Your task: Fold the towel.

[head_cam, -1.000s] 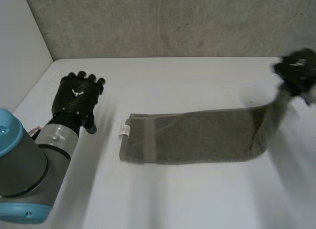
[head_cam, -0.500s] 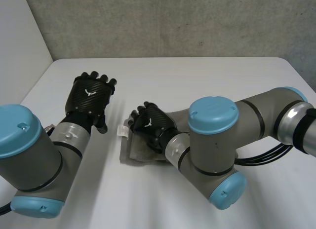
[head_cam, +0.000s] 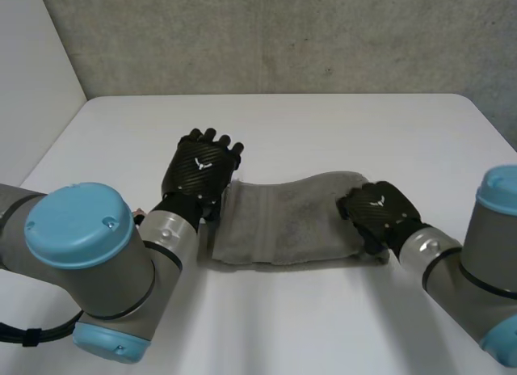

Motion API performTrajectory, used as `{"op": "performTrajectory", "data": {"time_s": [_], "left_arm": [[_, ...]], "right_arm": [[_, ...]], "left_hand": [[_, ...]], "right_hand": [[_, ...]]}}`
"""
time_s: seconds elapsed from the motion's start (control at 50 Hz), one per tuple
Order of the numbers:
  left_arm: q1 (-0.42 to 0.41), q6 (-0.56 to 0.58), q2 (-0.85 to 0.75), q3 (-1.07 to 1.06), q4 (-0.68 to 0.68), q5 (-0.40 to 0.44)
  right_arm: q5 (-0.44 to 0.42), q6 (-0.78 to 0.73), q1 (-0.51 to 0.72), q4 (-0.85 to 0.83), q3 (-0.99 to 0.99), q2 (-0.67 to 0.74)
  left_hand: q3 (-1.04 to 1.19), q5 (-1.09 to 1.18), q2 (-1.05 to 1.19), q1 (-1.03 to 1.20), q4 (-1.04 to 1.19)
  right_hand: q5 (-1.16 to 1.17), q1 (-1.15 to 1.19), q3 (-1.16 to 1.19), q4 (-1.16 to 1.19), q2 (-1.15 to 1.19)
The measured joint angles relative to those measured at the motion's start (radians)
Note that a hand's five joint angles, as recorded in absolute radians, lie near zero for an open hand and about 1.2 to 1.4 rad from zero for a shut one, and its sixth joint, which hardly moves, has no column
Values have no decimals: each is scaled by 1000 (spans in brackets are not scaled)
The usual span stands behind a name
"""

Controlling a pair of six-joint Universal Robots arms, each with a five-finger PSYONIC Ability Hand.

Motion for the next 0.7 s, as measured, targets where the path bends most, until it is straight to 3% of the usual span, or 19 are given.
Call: {"op": "performTrajectory", "data": {"time_s": [0.06,0.26,0.4,0.54,0.7], "left_arm": [[-1,-1,-6,-2,0,-1],[4,-3,1,-15,0,-3],[4,-3,2,-16,1,-3],[3,-3,2,-13,1,-4],[3,-3,1,-17,2,-5]], "right_arm": [[-6,-13,-28,-33,29,12],[20,-62,-58,-50,32,48],[39,-72,-72,-48,35,51],[38,-71,-79,-49,48,53],[34,-63,-73,-69,66,54]], "left_hand": [[0,0,0,0,0],[0,0,0,0,0],[0,0,0,0,0],[0,0,0,0,0],[0,0,0,0,0]], "right_hand": [[186,194,200,195,201],[253,267,266,267,260],[195,197,205,206,195],[-81,-26,-48,-48,-43],[-57,-27,-43,-43,-40]]}}
